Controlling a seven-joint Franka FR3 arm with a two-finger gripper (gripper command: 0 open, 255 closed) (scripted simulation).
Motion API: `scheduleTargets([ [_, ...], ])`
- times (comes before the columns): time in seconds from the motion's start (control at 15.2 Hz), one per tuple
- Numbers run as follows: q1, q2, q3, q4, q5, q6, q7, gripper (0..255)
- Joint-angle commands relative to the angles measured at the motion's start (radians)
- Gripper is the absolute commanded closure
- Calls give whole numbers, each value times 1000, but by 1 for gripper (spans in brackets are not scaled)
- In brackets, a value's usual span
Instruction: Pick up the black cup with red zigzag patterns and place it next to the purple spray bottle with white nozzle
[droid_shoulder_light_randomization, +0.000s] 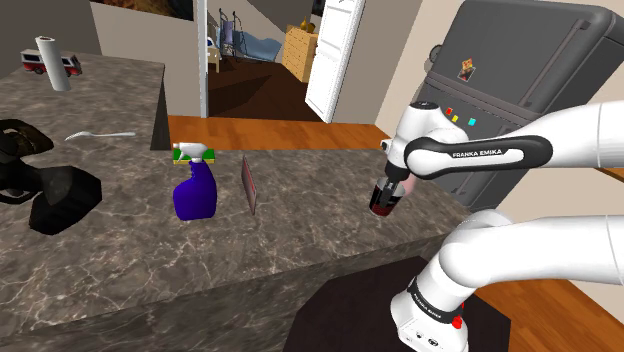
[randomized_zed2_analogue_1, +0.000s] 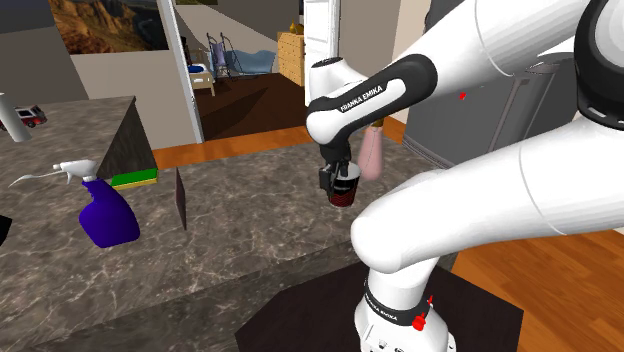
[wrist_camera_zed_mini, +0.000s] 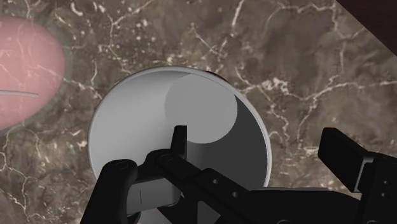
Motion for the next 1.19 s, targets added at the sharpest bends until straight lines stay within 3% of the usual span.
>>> scheduleTargets([
  [0.0, -1, 2, -1, -2, -2, 4, 0, 0],
  [0.26, -1, 2, -1, -1, -2, 4, 0, 0],
  [0.33, -1, 2, -1, -1, -2, 4, 0, 255],
  [0.92, -1, 2, -1, -2, -2, 4, 0, 255],
  [1.12, 5, -28, 8, 25, 14, -51, -10, 255],
])
